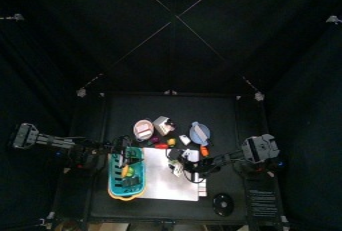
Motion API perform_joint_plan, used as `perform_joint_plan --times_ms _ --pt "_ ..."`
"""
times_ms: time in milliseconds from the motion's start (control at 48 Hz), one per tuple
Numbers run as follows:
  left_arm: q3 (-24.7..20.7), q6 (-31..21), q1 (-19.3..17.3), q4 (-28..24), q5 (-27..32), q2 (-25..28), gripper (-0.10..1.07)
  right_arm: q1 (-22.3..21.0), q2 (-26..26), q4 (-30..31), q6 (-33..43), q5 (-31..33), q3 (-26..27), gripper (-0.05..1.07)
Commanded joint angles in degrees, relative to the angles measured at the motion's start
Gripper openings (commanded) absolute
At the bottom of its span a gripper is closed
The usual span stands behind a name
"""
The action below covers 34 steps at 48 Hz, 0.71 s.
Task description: Grab starfruit top
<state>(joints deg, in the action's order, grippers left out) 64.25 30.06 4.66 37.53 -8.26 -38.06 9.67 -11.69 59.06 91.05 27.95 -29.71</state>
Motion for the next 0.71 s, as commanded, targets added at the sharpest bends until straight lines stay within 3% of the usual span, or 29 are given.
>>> perform_joint_plan --times_ms 0,375,688 --pt "-1.32 0.0 0.09 -0.09 -0.26 0.0 0.97 -0.88 0.18 0.44 -0.09 -0.09 1.23 1.0" --pt "-1.32 0.0 0.09 0.0 -0.26 0.0 0.97 -1.49 -2.02 0.26 -0.09 -1.76 1.32 0.98" --pt "-1.32 0.0 0.09 0.0 -0.26 0.0 0.97 -1.49 -2.02 0.44 0.0 -2.11 1.32 0.79"
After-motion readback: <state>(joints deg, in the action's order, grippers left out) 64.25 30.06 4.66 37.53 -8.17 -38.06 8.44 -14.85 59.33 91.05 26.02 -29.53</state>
